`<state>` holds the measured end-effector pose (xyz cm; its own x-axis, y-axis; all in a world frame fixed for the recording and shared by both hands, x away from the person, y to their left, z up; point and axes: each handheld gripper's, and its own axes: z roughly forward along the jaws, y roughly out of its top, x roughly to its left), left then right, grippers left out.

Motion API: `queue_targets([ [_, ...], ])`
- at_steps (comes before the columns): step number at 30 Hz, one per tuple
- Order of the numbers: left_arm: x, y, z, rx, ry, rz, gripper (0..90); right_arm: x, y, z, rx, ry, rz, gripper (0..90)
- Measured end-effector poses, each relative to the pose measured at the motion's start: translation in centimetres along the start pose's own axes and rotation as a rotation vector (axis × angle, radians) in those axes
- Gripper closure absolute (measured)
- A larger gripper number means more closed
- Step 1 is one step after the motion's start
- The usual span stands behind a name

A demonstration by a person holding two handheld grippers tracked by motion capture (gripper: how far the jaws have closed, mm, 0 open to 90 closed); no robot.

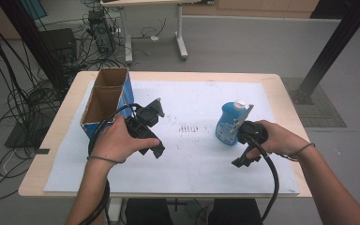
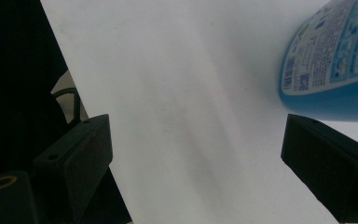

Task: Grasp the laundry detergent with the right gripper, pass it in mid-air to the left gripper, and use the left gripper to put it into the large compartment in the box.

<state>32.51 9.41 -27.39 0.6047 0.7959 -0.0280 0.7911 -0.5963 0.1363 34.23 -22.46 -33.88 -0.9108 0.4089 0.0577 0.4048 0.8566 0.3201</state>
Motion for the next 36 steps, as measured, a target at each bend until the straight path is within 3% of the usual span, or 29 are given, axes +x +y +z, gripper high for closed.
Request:
queue_targets([
  [15,-0.4,-0.1,-0.1,-0.034,-0.011,-0.010,9.4,-1.1,-2.5,-0.1,-0.016,-0.006,0.066,8.4],
  [36,-0.6,-0.4,0.8,-0.078,-0.026,-0.051,9.4,-2.3,-4.1,0.3,-0.043,-0.022,0.155,8.1],
])
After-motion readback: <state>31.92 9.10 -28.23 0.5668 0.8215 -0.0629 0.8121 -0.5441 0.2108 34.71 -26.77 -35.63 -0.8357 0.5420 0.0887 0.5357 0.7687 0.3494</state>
